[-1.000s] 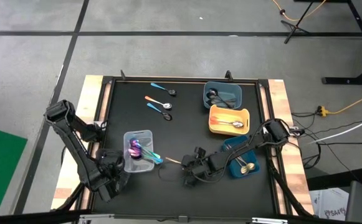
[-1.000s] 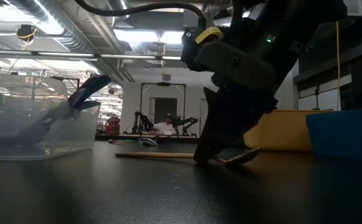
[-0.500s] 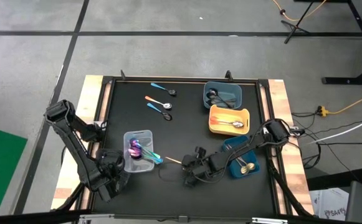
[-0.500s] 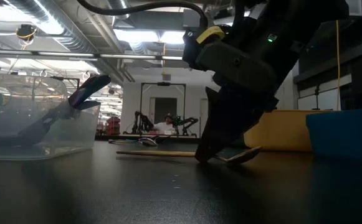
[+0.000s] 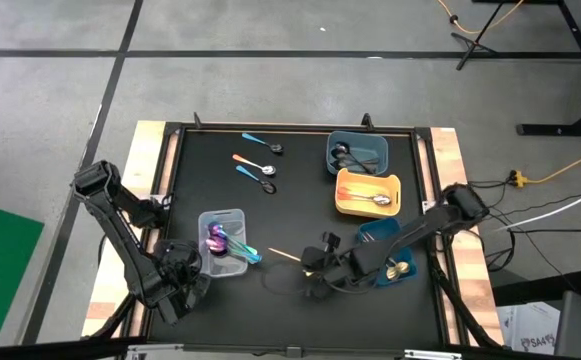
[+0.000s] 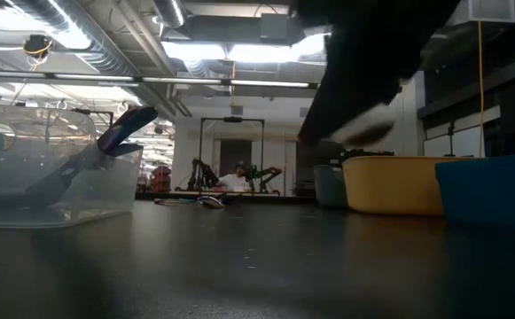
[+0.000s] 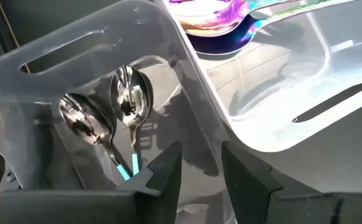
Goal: Sort silverware by color (type)
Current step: Put the yellow spoon into the blue bin
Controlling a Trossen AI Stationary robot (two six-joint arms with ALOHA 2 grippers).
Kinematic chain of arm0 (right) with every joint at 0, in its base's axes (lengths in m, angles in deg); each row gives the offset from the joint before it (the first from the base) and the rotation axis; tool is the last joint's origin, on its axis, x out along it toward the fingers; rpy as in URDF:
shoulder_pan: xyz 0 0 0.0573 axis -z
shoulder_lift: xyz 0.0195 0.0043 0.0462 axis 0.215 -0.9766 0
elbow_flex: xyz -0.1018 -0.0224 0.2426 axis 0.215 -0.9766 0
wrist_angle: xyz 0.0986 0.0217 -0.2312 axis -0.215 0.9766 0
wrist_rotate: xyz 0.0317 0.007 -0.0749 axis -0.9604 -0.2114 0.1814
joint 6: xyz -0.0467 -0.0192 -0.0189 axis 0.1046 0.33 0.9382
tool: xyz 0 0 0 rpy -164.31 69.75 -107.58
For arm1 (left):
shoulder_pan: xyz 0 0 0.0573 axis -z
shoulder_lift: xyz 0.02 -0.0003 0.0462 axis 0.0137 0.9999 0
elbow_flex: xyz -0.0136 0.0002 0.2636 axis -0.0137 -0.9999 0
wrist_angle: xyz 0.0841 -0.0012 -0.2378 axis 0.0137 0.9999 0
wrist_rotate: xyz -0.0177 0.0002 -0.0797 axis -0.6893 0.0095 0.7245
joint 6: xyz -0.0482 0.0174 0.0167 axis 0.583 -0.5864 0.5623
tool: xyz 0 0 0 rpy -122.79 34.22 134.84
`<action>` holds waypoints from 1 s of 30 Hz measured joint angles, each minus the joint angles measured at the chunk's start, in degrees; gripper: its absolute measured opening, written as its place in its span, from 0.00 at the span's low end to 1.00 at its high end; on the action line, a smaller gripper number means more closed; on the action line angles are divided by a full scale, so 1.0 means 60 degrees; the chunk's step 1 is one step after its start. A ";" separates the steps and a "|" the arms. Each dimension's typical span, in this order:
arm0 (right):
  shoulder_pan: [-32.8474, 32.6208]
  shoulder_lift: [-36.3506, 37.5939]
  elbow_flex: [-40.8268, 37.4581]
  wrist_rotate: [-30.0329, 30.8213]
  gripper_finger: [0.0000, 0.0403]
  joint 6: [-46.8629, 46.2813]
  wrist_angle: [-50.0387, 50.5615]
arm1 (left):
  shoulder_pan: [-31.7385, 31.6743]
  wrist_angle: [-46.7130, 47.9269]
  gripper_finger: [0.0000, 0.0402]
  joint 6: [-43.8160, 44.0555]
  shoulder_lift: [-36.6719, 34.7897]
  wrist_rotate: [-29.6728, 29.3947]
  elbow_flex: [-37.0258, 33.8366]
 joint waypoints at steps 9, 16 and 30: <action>-0.0747 0.1823 0.0010 0.0631 0.00 -0.0318 0.1171 | 0.0000 -0.0003 0.27 -0.0049 0.0000 -0.0020 0.0000; -0.1670 0.3220 0.0017 0.1354 0.00 -0.1400 0.2631 | 0.0000 -0.0003 0.27 -0.0056 0.0000 -0.0024 0.0000; -0.4085 0.4061 0.0019 0.3024 0.00 -0.7245 0.7203 | 0.0000 -0.0003 0.27 -0.0060 0.0000 -0.0027 0.0000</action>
